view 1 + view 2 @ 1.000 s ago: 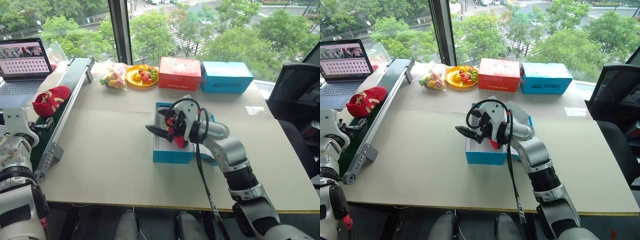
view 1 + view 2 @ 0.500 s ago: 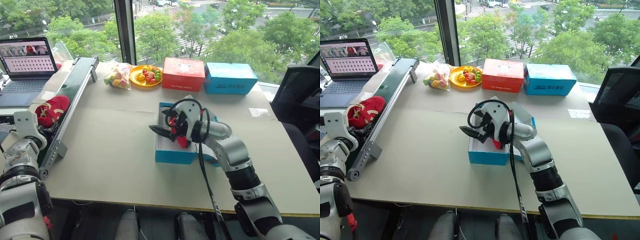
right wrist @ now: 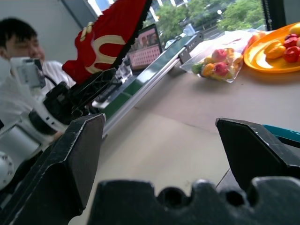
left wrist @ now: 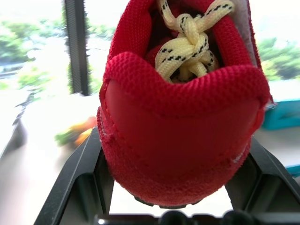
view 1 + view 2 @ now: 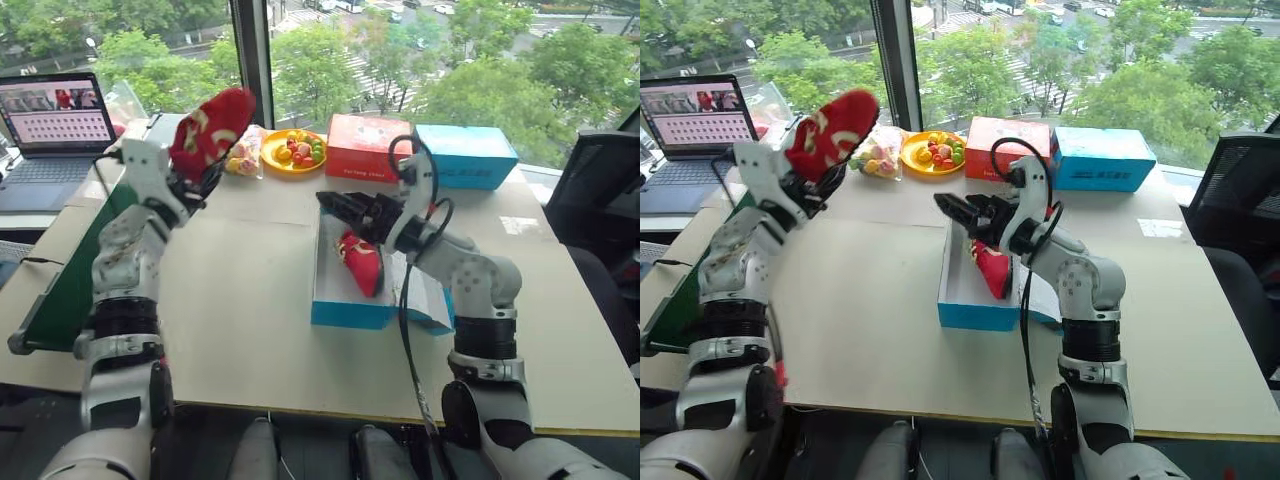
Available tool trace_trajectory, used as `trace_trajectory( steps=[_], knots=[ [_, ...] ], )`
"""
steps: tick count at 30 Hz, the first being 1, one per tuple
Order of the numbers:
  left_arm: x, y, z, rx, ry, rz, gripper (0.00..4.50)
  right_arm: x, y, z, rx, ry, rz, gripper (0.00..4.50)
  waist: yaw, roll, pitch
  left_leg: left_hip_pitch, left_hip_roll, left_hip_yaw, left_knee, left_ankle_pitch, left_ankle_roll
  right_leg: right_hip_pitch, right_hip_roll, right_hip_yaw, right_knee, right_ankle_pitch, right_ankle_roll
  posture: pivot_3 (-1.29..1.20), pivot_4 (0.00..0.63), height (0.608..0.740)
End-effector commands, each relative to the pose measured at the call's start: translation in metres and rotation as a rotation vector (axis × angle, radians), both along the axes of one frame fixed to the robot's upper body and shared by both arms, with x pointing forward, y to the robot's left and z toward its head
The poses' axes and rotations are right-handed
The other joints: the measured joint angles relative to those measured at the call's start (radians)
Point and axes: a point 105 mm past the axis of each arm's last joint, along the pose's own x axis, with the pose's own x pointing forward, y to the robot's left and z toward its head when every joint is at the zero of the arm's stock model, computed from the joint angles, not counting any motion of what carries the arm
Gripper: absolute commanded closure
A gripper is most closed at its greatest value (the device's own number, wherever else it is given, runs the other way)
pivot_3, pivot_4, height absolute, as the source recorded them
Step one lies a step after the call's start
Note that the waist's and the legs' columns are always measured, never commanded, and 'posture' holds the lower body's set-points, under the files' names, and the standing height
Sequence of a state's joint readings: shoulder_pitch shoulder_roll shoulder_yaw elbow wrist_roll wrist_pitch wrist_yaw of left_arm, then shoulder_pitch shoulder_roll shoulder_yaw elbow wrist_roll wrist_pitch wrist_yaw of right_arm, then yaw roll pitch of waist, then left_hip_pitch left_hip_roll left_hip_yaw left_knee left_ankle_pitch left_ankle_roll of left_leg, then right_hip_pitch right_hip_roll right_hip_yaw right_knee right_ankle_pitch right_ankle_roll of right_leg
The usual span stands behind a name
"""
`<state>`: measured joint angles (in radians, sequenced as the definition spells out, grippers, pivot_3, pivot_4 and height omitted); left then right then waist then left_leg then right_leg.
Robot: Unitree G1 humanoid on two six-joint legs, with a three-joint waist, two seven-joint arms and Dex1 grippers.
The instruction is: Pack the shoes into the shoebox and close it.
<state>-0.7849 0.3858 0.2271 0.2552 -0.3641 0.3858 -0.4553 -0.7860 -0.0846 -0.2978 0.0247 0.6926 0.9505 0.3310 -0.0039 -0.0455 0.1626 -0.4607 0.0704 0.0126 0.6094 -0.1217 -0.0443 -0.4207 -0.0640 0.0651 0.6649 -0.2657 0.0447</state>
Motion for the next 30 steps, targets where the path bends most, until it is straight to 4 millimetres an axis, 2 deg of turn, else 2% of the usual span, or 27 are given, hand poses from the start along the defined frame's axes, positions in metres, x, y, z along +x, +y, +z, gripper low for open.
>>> trace_trajectory(
  steps=[1, 7, 11, 16, 21, 24, 30],
  knots=[
    [-0.024, -0.071, 0.036, -0.045, -0.071, -0.188, 1.93, 0.005, -0.011, 0.024, 0.154, 0.029, -0.043, 0.00, -0.010, 0.000, 0.000, 0.000, 0.000, 0.000, 0.000, 0.000, 0.000, 0.000, 0.000, 0.000, 0.000, 0.000, 0.000, 0.00, 0.150, 0.740],
    [-0.051, -0.125, 0.035, -0.044, -0.037, -0.348, 1.93, 0.004, -0.015, 0.039, 0.221, 0.003, -0.055, 0.00, -0.028, 0.001, 0.000, 0.000, 0.000, -0.001, 0.000, 0.000, 0.001, 0.000, 0.001, 0.001, 0.000, 0.000, 0.000, 0.00, 0.150, 0.740],
    [-0.059, -0.138, 0.029, -0.043, -0.008, -0.397, 1.93, 0.003, -0.016, 0.047, 0.248, -0.020, -0.064, 0.00, -0.037, 0.001, 0.000, 0.000, 0.000, -0.002, 0.000, 0.000, 0.001, 0.001, 0.002, 0.002, 0.000, 0.000, 0.000, 0.00, 0.150, 0.740],
    [-0.060, -0.135, 0.025, -0.046, -0.002, -0.383, 1.93, -0.001, -0.022, 0.055, 0.264, -0.053, -0.069, 0.00, -0.039, 0.001, 0.000, 0.001, 0.000, -0.003, 0.000, 0.000, 0.001, 0.001, 0.002, 0.002, 0.000, 0.000, 0.000, 0.00, 0.150, 0.740],
    [-0.042, -0.104, 0.034, -0.045, -0.031, -0.268, 1.93, -0.009, -0.031, 0.038, 0.103, -0.058, -0.048, 0.00, -0.034, 0.001, 0.000, 0.000, 0.000, -0.003, 0.000, 0.000, 0.001, 0.001, 0.002, 0.002, -0.001, 0.000, 0.000, 0.00, 0.150, 0.740],
    [-0.038, -0.095, 0.035, -0.037, -0.037, -0.244, 1.93, -0.018, -0.035, 0.034, 0.057, -0.067, -0.004, 0.00, -0.033, 0.001, 0.000, 0.000, 0.000, -0.003, 0.000, 0.000, 0.001, 0.001, 0.002, 0.002, -0.001, 0.000, 0.000, 0.00, 0.150, 0.740],
    [-0.052, -0.115, 0.019, -0.040, 0.005, -0.323, 1.93, -0.024, -0.035, 0.036, 0.026, -0.090, 0.036, 0.00, -0.033, 0.001, 0.000, 0.000, 0.000, -0.003, -0.001, 0.000, 0.001, 0.001, 0.003, 0.002, -0.002, 0.000, 0.000, 0.00, 0.150, 0.740]
  ],
)
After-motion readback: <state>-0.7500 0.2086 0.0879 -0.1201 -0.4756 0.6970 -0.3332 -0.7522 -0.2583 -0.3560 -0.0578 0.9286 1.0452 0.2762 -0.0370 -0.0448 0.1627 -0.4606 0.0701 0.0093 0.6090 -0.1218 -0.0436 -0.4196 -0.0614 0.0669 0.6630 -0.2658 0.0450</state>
